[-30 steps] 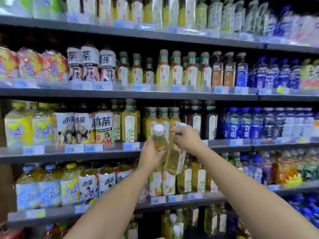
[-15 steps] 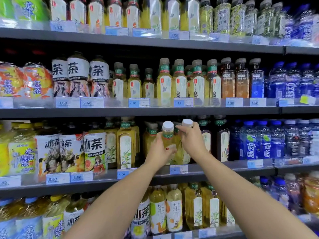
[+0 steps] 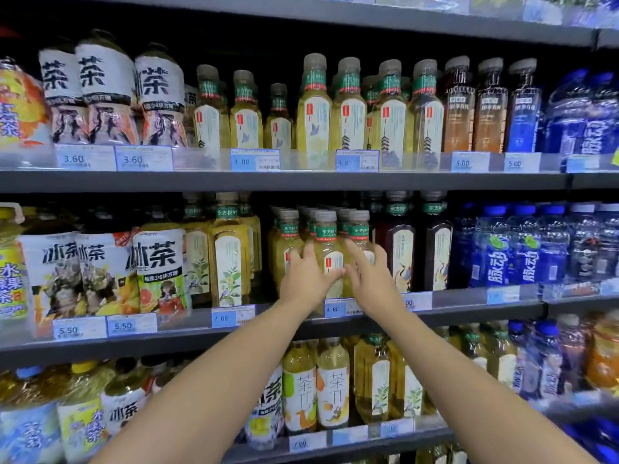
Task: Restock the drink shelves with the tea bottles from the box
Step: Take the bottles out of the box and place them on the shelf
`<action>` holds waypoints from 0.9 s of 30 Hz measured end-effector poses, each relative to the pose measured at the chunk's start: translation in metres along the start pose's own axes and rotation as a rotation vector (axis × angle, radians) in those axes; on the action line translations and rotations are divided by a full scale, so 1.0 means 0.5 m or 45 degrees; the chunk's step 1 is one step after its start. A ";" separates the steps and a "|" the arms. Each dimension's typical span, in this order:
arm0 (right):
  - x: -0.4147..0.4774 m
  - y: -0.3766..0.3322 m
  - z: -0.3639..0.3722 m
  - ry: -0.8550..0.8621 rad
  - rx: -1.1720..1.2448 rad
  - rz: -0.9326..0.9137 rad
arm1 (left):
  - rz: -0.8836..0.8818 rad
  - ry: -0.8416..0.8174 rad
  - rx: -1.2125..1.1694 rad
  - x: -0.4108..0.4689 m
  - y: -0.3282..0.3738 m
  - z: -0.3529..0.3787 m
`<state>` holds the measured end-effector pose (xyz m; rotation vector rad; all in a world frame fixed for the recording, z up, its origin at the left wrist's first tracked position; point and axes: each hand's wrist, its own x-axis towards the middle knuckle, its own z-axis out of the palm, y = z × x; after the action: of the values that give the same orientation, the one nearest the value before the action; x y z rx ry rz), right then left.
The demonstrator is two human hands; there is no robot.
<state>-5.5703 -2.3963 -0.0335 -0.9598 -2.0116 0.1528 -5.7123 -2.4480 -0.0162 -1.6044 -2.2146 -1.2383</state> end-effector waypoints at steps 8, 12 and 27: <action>-0.032 0.017 0.020 -0.097 -0.223 -0.026 | 0.039 -0.087 -0.074 -0.016 -0.033 0.019; -0.041 0.005 0.013 -0.179 -0.310 -0.018 | -0.010 -0.113 -0.017 -0.032 -0.030 0.010; -0.384 0.003 0.163 -0.030 -0.294 -0.231 | 0.668 0.059 0.359 -0.387 -0.269 0.053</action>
<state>-5.5699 -2.5063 -0.2109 -0.9128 -2.1592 -0.1717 -5.7353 -2.5832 -0.2096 -1.8398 -1.6787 -0.7708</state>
